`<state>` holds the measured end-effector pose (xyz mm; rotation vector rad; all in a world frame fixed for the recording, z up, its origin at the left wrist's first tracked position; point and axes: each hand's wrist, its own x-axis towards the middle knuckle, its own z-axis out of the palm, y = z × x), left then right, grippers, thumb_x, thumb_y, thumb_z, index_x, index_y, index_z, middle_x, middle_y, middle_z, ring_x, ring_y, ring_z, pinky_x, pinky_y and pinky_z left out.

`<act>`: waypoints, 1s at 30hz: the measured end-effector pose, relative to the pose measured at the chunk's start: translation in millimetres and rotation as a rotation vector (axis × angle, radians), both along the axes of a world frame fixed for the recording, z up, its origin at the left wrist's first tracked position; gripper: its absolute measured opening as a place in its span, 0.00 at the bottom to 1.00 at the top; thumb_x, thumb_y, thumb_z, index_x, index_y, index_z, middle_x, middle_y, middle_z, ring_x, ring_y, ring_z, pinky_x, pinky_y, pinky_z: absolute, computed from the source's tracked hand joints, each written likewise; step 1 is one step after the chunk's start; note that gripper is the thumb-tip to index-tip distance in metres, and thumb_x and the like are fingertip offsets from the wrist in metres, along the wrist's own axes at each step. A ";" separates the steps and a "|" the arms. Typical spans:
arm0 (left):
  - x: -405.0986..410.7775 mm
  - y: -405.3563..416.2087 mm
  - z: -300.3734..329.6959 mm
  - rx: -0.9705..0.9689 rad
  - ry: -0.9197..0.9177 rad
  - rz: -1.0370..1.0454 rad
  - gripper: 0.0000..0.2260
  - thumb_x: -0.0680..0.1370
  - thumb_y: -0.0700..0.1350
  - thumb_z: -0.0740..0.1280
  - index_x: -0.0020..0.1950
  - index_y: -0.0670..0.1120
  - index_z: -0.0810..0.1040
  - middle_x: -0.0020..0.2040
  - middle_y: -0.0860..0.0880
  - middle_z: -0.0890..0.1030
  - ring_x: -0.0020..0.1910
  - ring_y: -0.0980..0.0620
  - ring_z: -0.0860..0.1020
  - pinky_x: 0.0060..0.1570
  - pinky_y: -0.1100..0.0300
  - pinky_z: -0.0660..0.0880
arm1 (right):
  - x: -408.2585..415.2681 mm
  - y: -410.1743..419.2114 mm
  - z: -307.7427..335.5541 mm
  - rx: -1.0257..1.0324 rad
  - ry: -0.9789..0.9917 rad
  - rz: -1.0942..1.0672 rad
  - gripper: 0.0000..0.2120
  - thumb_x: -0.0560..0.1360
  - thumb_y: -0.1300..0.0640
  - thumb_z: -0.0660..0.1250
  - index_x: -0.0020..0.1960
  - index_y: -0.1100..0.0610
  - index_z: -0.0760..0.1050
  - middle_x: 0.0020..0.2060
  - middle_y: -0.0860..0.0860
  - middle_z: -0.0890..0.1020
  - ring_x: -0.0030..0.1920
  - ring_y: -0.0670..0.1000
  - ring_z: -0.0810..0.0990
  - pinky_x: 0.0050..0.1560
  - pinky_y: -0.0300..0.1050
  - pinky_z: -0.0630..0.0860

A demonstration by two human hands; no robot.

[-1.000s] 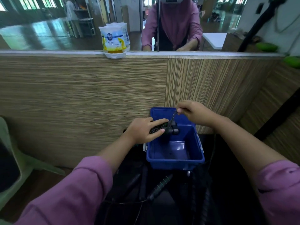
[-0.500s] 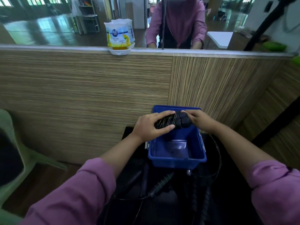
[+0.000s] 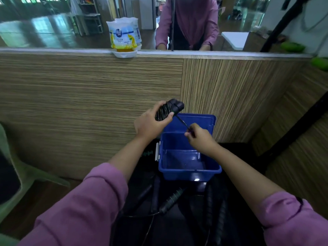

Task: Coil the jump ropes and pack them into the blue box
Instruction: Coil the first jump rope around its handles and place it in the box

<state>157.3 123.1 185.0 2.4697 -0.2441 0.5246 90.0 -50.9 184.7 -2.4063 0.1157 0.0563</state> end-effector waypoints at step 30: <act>-20.7 1.0 -26.2 0.484 -0.134 -0.400 0.29 0.74 0.68 0.47 0.74 0.62 0.63 0.38 0.48 0.75 0.34 0.48 0.76 0.31 0.60 0.61 | -0.3 -35.2 41.1 -0.057 -0.158 0.167 0.10 0.81 0.55 0.59 0.43 0.54 0.75 0.36 0.48 0.76 0.38 0.47 0.72 0.38 0.38 0.66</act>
